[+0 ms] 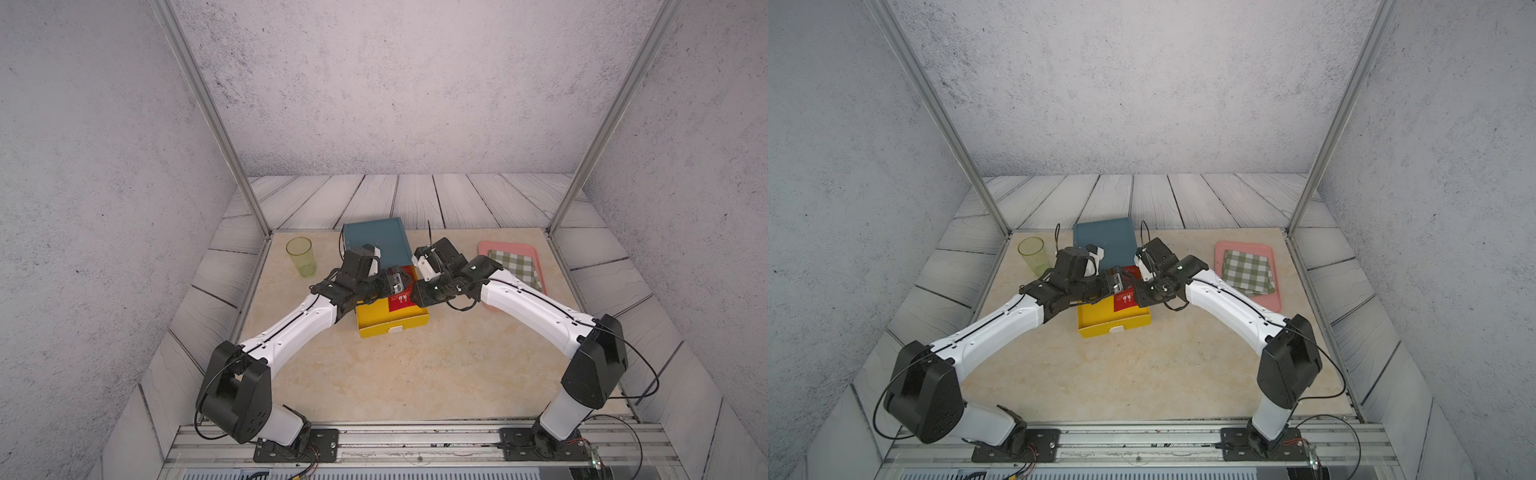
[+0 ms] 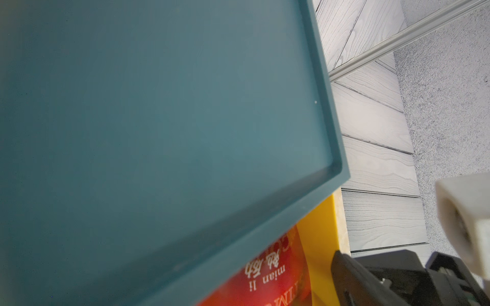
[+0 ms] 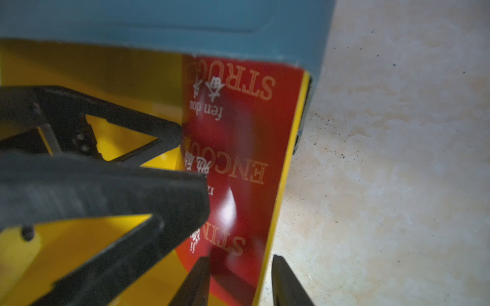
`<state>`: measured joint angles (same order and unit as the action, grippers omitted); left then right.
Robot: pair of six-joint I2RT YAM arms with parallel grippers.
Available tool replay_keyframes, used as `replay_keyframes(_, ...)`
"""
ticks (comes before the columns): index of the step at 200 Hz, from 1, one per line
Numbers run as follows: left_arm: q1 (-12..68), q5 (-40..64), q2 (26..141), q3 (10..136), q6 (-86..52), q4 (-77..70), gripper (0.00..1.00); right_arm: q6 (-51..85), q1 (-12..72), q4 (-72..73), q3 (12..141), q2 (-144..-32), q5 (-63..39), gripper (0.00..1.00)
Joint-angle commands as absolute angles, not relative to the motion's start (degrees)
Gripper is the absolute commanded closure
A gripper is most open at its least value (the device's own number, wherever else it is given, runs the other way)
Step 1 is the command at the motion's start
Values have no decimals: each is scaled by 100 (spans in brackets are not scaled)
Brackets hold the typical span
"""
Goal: Take the postcards out of the drawer
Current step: Pick up the postcard from the drawer.
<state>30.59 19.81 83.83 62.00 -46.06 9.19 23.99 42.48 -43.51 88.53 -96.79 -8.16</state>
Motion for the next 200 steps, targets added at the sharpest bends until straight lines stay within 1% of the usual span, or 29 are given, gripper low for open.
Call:
replay_keyframes(1,3033,2061,8424,6030,-4518,887,4,2426,4271,-4456,9053,-9822,-918,55)
replay_keyframes(38,2988,2161,8393,5977,-4513,839,4,2452,4277,-4430,9076,-9832,-976,48)
replay_keyframes(115,2944,2360,8427,5994,-4552,912,4,2382,4186,-4604,9245,-9756,-999,39)
replay_keyframes(166,2944,2599,8364,6002,-4765,768,4,2329,4167,-4675,9369,-9734,-1104,39)
replay_keyframes(200,2944,2558,8383,5995,-4776,805,4,2341,4167,-4658,9347,-9738,-1092,39)
